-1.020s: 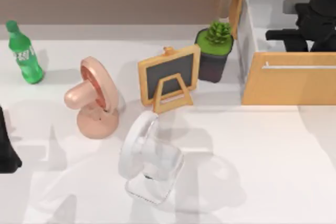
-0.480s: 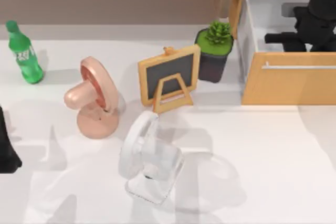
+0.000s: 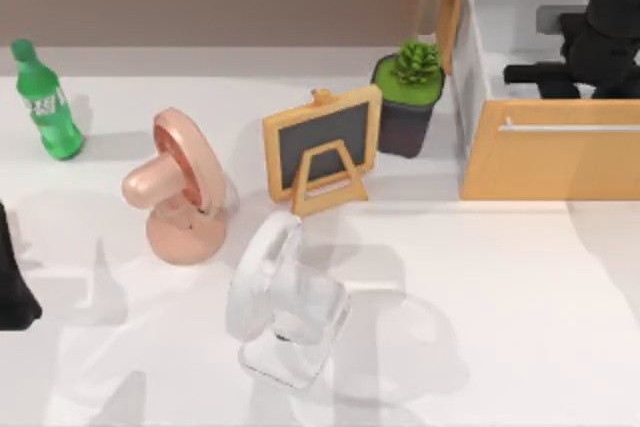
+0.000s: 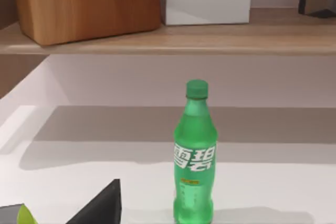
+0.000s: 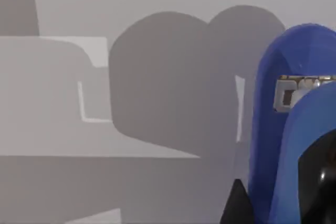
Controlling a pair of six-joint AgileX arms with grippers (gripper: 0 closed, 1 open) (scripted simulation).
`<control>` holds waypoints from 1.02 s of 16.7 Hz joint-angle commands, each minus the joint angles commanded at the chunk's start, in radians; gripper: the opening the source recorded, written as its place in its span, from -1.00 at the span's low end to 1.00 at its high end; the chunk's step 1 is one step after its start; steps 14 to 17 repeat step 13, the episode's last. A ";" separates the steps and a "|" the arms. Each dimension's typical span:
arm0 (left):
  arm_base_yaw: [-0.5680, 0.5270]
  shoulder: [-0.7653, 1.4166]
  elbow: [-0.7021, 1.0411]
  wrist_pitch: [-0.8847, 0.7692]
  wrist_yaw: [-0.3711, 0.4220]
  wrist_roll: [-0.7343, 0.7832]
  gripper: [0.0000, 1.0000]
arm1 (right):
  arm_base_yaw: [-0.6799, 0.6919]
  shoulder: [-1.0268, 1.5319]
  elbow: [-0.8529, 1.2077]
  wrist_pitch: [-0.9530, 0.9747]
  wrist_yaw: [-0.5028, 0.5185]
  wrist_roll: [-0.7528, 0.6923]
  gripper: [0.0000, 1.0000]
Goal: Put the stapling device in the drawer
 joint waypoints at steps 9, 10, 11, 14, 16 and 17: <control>0.000 0.000 0.000 0.000 0.000 0.000 1.00 | 0.000 0.000 0.000 0.000 0.000 0.000 1.00; 0.000 0.000 0.000 0.000 0.000 0.000 1.00 | 0.000 0.000 0.000 0.000 0.000 0.000 1.00; 0.000 0.000 0.000 0.000 0.000 0.000 1.00 | 0.000 0.000 0.000 0.000 0.000 0.000 1.00; 0.000 0.000 0.000 0.000 0.000 0.000 1.00 | 0.000 0.000 0.000 0.000 0.000 0.000 1.00; 0.000 0.000 0.000 0.000 0.000 0.000 1.00 | 0.000 0.000 0.000 0.000 0.000 0.000 1.00; 0.000 0.000 0.000 0.000 0.000 0.000 1.00 | 0.000 0.000 0.000 0.000 0.000 0.000 1.00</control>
